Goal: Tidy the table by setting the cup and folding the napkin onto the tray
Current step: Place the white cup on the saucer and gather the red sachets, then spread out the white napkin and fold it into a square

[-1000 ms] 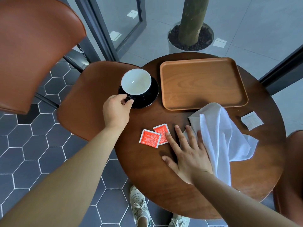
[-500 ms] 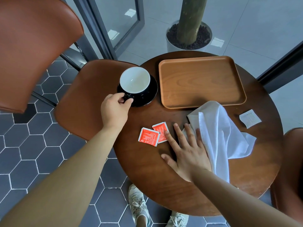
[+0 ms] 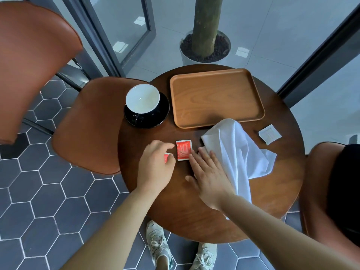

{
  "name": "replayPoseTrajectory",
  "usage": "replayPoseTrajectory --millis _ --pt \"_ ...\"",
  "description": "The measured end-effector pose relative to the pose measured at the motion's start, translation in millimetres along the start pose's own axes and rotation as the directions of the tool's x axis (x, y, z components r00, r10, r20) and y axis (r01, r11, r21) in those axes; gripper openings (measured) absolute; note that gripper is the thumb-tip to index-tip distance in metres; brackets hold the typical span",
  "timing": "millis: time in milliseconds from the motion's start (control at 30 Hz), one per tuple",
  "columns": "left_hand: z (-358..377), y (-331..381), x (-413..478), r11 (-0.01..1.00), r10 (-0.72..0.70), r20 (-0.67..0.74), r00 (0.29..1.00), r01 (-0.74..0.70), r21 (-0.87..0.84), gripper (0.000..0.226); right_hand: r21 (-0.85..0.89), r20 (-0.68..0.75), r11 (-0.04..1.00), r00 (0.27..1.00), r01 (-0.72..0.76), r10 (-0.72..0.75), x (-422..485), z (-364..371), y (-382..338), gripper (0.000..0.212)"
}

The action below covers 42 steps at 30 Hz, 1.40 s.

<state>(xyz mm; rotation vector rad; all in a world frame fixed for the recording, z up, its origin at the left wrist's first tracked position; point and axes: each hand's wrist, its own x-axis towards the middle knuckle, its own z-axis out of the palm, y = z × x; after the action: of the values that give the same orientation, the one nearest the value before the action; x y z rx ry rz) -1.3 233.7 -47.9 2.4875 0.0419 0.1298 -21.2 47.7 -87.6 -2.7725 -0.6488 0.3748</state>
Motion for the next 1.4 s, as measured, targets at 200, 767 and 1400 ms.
replayPoseTrajectory --millis 200,767,1400 --pt "13.7 20.4 -4.9 0.996 0.082 0.1 0.992 -0.085 0.033 0.022 0.358 -0.397 0.928 0.917 0.108 0.047 -24.4 -27.6 -3.6 0.039" --pt "81.7 104.8 37.8 0.978 -0.174 0.371 0.912 0.204 -0.041 0.03 0.605 -0.114 0.672 0.789 -0.428 0.604 -28.1 -55.6 92.8 0.031" --pt "-10.2 78.6 52.7 0.645 -0.432 0.011 0.902 0.318 -0.695 0.007 0.774 -0.146 0.541 0.74 -0.328 0.657 -32.9 -109.2 117.8 0.009"
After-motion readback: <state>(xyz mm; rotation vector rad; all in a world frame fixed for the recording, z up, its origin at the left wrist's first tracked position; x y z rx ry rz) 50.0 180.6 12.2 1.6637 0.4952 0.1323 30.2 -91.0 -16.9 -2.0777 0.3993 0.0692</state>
